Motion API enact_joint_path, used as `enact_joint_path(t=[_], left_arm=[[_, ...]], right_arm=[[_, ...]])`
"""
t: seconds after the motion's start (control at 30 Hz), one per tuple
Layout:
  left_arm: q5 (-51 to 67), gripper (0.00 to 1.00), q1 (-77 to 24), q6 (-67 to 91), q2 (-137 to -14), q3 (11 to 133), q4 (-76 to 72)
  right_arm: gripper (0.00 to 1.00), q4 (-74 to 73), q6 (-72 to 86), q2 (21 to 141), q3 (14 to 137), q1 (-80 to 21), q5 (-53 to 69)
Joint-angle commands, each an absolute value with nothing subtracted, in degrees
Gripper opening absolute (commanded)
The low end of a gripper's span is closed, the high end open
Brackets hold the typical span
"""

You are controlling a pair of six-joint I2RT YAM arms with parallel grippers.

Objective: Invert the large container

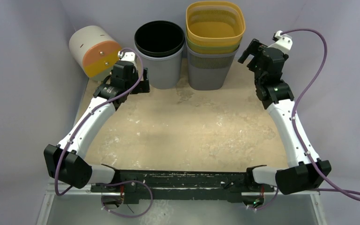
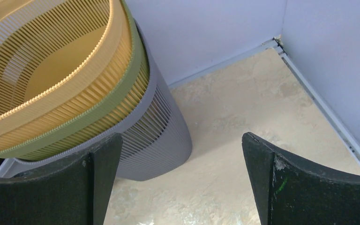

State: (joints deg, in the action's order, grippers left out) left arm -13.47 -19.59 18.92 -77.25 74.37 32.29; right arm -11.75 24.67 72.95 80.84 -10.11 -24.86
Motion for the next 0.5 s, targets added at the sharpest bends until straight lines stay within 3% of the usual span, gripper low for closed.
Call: enact_joint_path(t=[0.0,0.23,0.47], left_arm=[[-13.18,0.97,-19.85,18.32,-76.49,76.41,30.58],[-13.45,0.97,-19.79,18.19,-75.19,75.68,30.68],[-12.62,0.97,-19.8,18.95,-73.84,75.62,30.65]], right_arm=[[1.0,-3.19,17.63,69.26,78.82,-10.05,-24.32],[1.0,4.51,10.21,66.8,77.76,-9.85,-12.29],[0.95,-12.67,6.64,84.2,106.2,-9.84,-16.11]])
